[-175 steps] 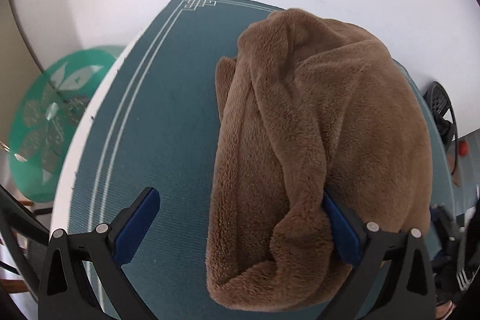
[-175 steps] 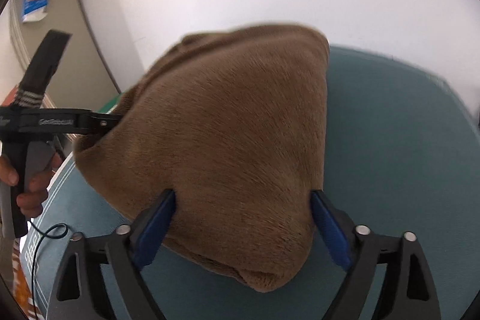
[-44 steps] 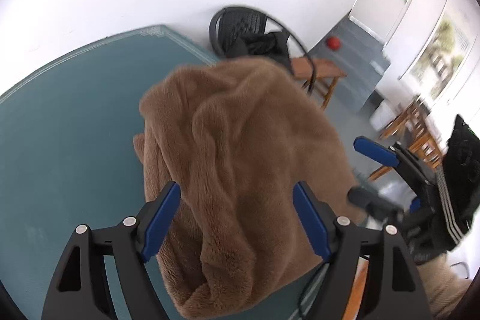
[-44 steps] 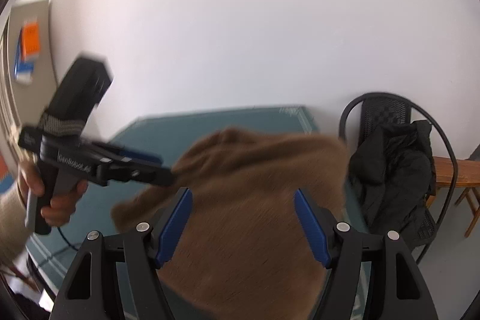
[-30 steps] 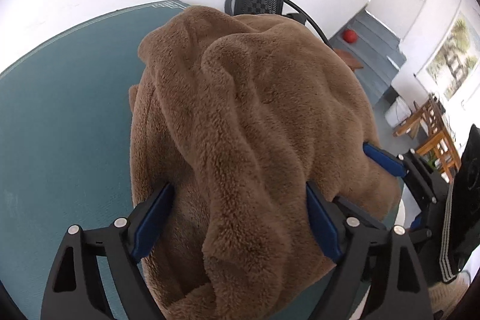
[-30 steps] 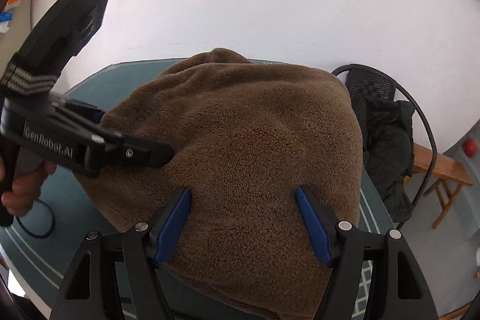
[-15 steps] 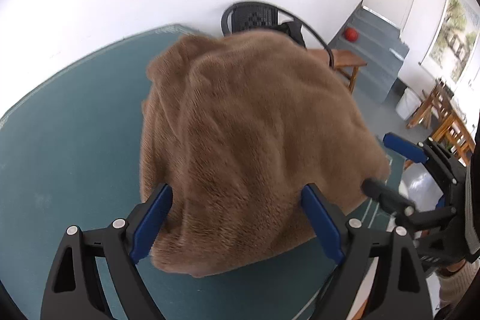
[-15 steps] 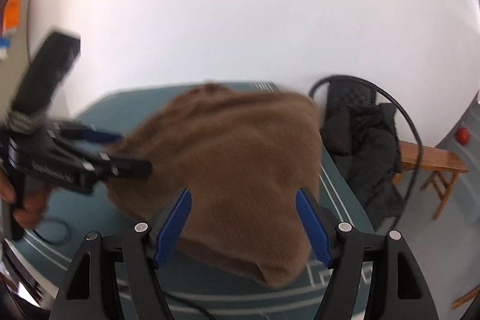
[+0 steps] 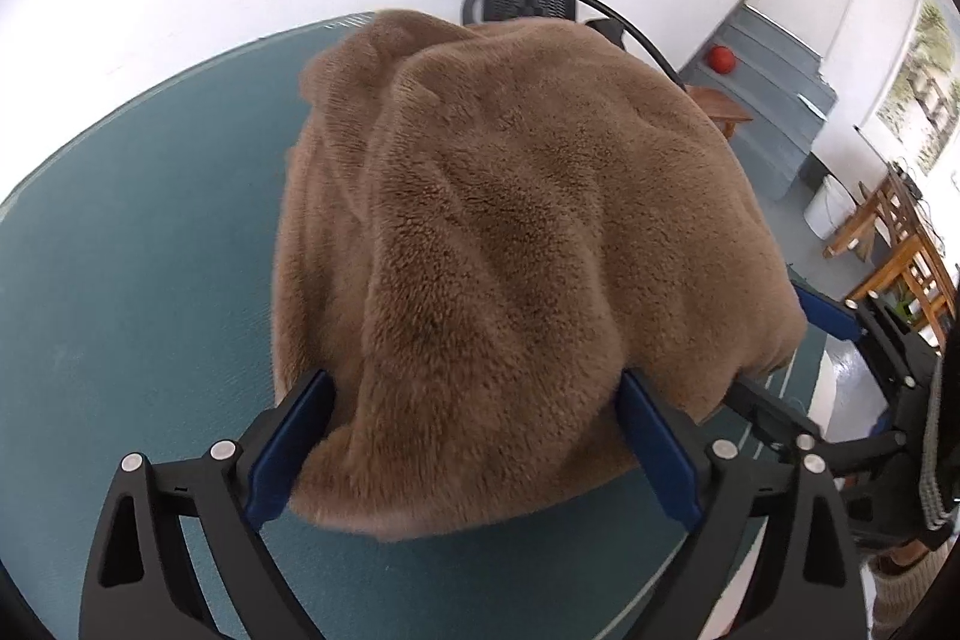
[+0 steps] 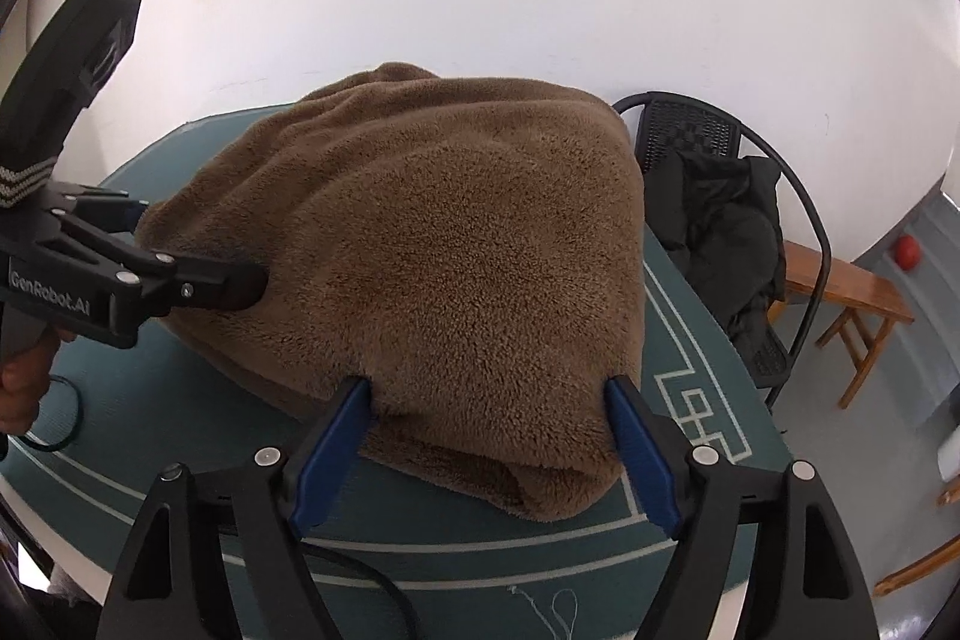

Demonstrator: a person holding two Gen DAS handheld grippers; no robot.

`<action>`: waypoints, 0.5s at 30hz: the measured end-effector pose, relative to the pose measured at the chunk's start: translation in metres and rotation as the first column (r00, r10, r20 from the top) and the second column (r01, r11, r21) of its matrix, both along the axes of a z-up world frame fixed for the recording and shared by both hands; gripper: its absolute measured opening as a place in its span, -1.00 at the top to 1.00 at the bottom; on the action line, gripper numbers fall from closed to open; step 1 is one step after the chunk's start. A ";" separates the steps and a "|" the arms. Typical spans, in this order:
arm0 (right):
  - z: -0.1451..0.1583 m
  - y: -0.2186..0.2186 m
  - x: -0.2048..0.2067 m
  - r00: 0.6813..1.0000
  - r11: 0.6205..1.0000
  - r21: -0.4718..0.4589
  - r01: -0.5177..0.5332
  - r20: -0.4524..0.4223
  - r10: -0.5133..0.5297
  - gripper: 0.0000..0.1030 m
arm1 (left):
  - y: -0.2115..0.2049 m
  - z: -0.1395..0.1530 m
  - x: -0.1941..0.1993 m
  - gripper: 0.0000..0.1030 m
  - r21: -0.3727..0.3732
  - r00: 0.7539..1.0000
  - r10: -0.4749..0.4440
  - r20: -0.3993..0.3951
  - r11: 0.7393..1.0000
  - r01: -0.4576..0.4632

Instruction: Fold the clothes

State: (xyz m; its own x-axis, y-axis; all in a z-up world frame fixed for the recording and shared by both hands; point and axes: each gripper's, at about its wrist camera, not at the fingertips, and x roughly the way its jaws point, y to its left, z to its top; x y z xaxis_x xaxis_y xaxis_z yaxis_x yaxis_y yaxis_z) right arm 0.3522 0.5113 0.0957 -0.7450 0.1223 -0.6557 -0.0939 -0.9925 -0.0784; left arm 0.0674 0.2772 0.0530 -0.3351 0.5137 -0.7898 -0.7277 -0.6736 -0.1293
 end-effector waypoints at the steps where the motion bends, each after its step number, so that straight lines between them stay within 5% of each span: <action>1: 0.006 -0.001 0.003 1.000 1.000 -0.009 0.001 -0.012 -0.001 -0.57 | -0.002 0.003 0.002 -0.86 0.002 1.000 0.010 -0.006 1.000 -0.010; 7: 0.037 -0.007 0.021 0.992 1.000 -0.023 0.016 -0.123 -0.018 -0.58 | -0.025 0.032 0.023 -0.95 0.088 0.995 0.049 -0.088 0.995 -0.041; 15: 0.036 -0.025 0.014 0.997 0.999 -0.037 -0.004 -0.078 0.001 -0.59 | -0.045 0.028 0.019 -0.99 0.083 0.988 0.134 -0.076 0.988 -0.128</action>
